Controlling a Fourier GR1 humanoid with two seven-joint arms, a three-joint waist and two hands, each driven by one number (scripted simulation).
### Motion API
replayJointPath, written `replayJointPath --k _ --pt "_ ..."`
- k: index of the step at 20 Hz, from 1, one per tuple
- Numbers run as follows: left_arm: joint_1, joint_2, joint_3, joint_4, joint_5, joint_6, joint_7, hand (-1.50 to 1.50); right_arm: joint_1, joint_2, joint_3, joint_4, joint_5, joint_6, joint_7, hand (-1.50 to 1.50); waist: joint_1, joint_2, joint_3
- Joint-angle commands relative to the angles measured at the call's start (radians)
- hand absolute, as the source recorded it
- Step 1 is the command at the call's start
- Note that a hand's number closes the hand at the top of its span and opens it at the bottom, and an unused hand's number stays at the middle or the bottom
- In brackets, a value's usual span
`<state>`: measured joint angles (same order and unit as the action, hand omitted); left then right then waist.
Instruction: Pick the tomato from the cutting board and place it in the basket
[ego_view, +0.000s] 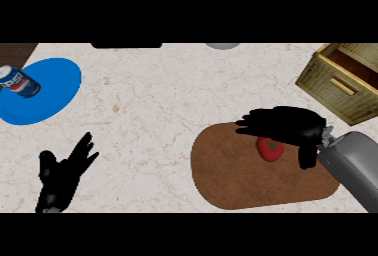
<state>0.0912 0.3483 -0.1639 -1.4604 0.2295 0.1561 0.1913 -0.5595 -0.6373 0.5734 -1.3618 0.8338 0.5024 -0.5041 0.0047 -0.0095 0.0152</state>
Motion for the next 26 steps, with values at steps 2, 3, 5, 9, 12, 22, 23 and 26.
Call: replayJointPath --k 2,3,5,9,12,22,23,26 --pt "0.065 -0.027 -0.032 0.048 -0.012 -0.007 0.035 0.00 0.005 0.047 0.000 0.001 0.030 0.005 0.009 -1.50 0.002 0.010 -0.015" --pt "0.017 -0.039 -0.032 0.071 -0.036 0.023 0.052 0.00 0.013 0.033 -0.009 0.037 0.039 -0.019 -0.025 -1.50 -0.002 0.012 -0.015" --pt "0.050 -0.019 -0.009 0.059 -0.015 -0.009 0.035 0.00 -0.021 0.055 -0.028 0.055 0.033 0.014 -0.021 -1.50 0.004 0.011 -0.015" --pt "0.043 0.000 0.004 0.034 -0.007 -0.034 0.059 0.00 0.066 0.049 -0.024 0.115 0.084 -0.132 -0.092 -1.50 0.000 0.012 -0.015" --pt "-0.013 -0.009 0.037 0.130 -0.001 -0.054 0.033 0.00 0.036 0.090 -0.011 0.107 0.113 -0.096 -0.064 1.50 -0.004 0.012 -0.016" --pt "0.081 -0.040 0.010 0.040 -0.038 -0.041 0.025 0.00 0.000 0.099 -0.038 0.156 0.200 -0.237 -0.191 1.50 0.003 0.010 -0.015" --pt "0.071 -0.014 0.031 0.048 -0.019 -0.069 0.034 0.00 0.048 0.117 -0.011 0.194 0.237 -0.309 -0.188 1.50 0.003 0.012 -0.015" --pt "0.046 -0.017 0.045 0.001 -0.008 -0.045 0.106 0.00 0.098 0.013 -0.086 0.113 0.192 -0.306 -0.237 1.50 -0.015 0.007 -0.015"
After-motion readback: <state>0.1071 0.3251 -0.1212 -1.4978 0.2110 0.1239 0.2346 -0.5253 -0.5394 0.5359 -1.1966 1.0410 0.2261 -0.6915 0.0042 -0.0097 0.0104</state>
